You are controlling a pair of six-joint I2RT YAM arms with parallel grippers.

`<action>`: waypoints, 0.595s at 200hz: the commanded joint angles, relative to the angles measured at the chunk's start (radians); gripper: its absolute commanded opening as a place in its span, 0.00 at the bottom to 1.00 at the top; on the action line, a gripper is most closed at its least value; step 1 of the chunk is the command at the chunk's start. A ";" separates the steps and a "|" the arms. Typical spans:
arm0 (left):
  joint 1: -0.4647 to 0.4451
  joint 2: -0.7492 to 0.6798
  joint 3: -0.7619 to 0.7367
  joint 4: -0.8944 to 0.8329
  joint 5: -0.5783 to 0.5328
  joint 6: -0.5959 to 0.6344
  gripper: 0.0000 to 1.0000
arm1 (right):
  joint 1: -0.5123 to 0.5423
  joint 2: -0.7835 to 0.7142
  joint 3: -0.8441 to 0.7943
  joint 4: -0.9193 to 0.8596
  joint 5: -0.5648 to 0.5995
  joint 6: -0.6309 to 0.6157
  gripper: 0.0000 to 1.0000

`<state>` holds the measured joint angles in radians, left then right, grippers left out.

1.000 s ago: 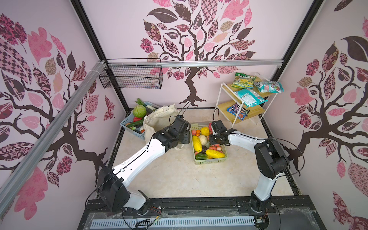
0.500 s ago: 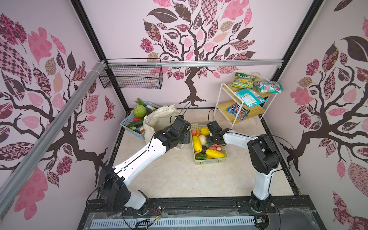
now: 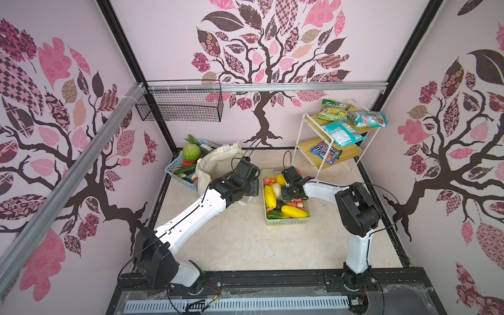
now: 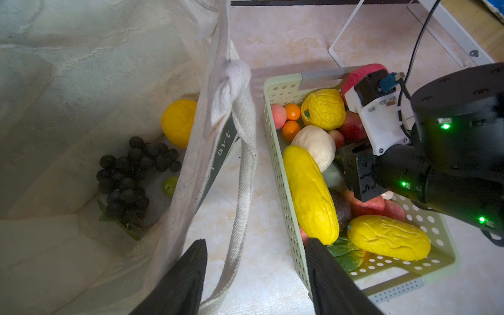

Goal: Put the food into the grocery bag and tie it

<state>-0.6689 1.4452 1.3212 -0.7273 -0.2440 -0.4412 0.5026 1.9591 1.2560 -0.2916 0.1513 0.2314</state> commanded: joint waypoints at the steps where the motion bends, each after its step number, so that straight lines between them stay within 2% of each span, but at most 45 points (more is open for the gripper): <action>1: 0.008 -0.034 0.005 0.006 -0.018 0.004 0.62 | -0.001 -0.081 0.015 -0.056 -0.015 0.012 0.42; 80: 0.009 -0.048 -0.007 0.012 -0.002 -0.008 0.63 | -0.002 -0.221 0.003 -0.089 -0.075 0.030 0.43; 119: 0.007 -0.059 -0.014 0.013 0.009 -0.016 0.63 | -0.002 -0.179 -0.007 -0.086 -0.069 0.018 0.48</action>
<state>-0.6670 1.4181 1.3201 -0.7269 -0.2398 -0.4473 0.5026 1.7676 1.2552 -0.3405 0.0895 0.2535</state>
